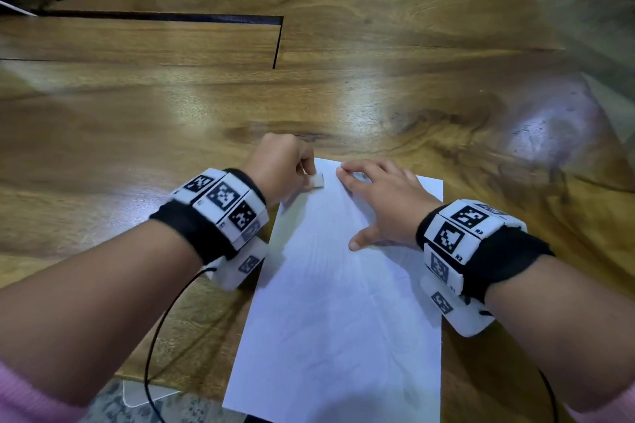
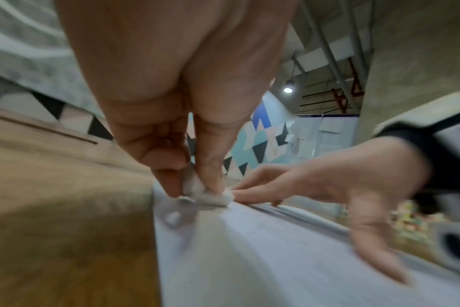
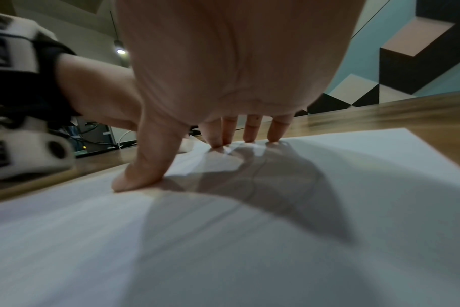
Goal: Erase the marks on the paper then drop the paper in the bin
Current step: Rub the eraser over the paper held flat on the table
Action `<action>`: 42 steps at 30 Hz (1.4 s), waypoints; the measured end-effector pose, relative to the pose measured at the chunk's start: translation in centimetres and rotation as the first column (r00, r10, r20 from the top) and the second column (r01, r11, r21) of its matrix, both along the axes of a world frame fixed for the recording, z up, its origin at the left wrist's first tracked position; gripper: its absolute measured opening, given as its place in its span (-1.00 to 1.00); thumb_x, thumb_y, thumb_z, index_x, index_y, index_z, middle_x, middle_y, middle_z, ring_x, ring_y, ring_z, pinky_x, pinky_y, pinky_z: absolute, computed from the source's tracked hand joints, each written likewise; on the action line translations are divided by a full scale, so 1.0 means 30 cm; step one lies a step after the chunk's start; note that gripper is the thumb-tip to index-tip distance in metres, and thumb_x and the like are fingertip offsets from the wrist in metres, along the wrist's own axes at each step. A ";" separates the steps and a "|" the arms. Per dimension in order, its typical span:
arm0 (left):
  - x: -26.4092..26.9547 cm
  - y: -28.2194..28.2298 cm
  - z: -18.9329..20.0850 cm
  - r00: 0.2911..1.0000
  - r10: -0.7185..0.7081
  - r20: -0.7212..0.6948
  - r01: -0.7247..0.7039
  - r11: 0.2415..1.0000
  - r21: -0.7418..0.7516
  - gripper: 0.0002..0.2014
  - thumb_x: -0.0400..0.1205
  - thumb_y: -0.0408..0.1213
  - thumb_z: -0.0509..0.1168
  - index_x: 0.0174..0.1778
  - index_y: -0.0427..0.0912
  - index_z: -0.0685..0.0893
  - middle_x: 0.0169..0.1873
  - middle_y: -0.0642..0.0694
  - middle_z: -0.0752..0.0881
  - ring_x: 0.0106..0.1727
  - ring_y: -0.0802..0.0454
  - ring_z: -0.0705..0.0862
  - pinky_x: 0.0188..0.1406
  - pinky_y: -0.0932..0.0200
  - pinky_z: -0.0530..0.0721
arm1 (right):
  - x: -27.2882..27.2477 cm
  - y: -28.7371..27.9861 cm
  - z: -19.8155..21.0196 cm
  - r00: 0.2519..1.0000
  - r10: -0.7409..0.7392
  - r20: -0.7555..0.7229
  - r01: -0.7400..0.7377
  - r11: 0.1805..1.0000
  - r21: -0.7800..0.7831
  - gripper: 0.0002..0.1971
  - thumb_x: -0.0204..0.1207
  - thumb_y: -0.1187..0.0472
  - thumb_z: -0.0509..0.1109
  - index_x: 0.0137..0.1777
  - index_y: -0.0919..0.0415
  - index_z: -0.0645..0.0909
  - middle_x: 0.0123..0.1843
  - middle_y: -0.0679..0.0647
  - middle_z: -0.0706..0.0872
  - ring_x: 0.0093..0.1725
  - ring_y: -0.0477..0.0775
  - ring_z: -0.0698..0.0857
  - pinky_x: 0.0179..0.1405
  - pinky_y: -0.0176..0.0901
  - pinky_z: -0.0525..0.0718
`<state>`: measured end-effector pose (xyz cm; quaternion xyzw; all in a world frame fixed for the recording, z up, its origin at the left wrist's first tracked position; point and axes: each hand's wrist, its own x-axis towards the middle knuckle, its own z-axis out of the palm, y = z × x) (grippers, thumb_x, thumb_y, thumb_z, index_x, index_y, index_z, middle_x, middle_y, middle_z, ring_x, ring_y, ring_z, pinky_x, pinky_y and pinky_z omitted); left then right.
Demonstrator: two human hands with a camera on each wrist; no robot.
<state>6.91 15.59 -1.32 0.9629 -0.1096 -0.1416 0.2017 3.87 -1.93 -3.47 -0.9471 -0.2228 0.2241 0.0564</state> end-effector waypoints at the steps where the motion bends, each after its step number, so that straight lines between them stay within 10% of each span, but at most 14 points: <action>1: 0.001 -0.007 0.004 0.999 0.009 0.034 -0.009 1.000 0.002 -0.94 0.42 -0.41 0.42 -0.22 -0.23 0.75 -0.32 -0.12 0.72 -0.25 0.03 0.59 -0.33 0.30 0.44 | 0.000 0.000 0.001 1.000 -0.001 -0.001 0.001 1.000 0.000 0.11 0.25 -0.29 0.50 0.67 -0.01 -0.08 0.64 -0.16 -0.01 0.56 0.03 0.00 0.51 -0.05 0.04; 7: -0.088 0.063 -0.007 0.949 -0.128 -0.289 0.136 0.991 0.007 -0.94 0.41 -0.38 0.46 -0.26 -0.21 0.72 -0.34 -0.07 0.71 -0.36 0.08 0.58 -0.49 0.46 0.42 | -0.005 0.001 0.011 1.000 0.005 -0.003 -0.005 1.000 0.003 0.09 0.27 -0.27 0.49 0.67 -0.01 -0.08 0.64 -0.16 -0.02 0.56 0.03 0.01 0.50 -0.07 0.04; 13: -0.020 -0.004 -0.006 1.000 -0.004 0.023 0.003 1.000 0.012 -0.91 0.44 -0.39 0.40 -0.16 -0.24 0.73 -0.38 -0.04 0.59 -0.25 0.04 0.52 -0.33 0.28 0.38 | -0.005 0.003 0.007 1.000 -0.005 -0.005 0.005 1.000 0.007 0.10 0.26 -0.28 0.50 0.67 -0.03 -0.08 0.64 -0.18 -0.02 0.56 0.01 0.00 0.50 -0.08 0.03; 20: -0.144 0.060 -0.003 0.975 -0.101 -0.198 0.100 0.995 -0.012 -0.90 0.39 -0.49 0.37 -0.28 -0.21 0.70 -0.38 -0.10 0.75 -0.30 0.04 0.60 -0.33 0.24 0.52 | -0.007 0.003 0.009 1.000 -0.002 -0.002 0.002 1.000 0.012 0.09 0.29 -0.27 0.48 0.67 0.00 -0.10 0.64 -0.17 -0.04 0.56 0.00 -0.02 0.51 -0.09 0.02; 29: -0.035 0.000 -0.012 0.998 0.061 -0.007 -0.062 0.996 -0.064 -0.91 0.43 -0.34 0.44 -0.20 -0.22 0.69 -0.47 -0.02 0.59 -0.39 0.06 0.50 -0.40 0.27 0.38 | -0.017 -0.002 -0.004 0.998 -0.067 -0.004 0.068 0.995 0.071 0.08 0.23 -0.23 0.54 0.66 -0.02 0.01 0.66 -0.23 0.01 0.58 -0.06 0.02 0.52 -0.08 0.03; 32: -0.074 0.018 -0.023 1.000 -0.022 -0.012 0.022 0.999 -0.036 -0.77 0.44 -0.43 0.37 -0.48 -0.06 0.58 -0.58 0.12 0.50 -0.47 0.15 0.44 -0.52 0.39 0.34 | -0.021 -0.005 -0.004 0.999 -0.049 -0.008 0.049 0.997 0.062 0.08 0.27 -0.24 0.51 0.67 -0.01 -0.03 0.68 -0.22 -0.04 0.60 -0.04 -0.02 0.55 -0.07 -0.01; 37: -0.133 0.067 -0.001 0.936 -0.182 -0.300 0.206 0.977 0.049 -0.82 0.37 -0.42 0.45 -0.42 -0.03 0.66 -0.61 0.13 0.58 -0.54 0.37 0.54 -0.51 0.57 0.43 | -0.022 -0.010 -0.006 0.997 -0.068 -0.035 0.070 0.994 0.082 0.11 0.27 -0.21 0.53 0.68 0.02 -0.08 0.69 -0.22 -0.11 0.62 -0.05 -0.08 0.58 -0.06 -0.05; 42: 0.022 -0.007 0.012 0.997 0.002 -0.073 -0.007 0.997 -0.071 -0.87 0.36 -0.40 0.48 -0.30 -0.12 0.69 -0.52 0.06 0.60 -0.49 0.21 0.54 -0.54 0.42 0.42 | -0.020 -0.008 -0.011 0.996 -0.086 -0.024 0.087 0.992 0.089 0.14 0.23 -0.20 0.56 0.67 0.07 -0.06 0.69 -0.18 -0.08 0.63 -0.03 -0.04 0.57 -0.11 -0.01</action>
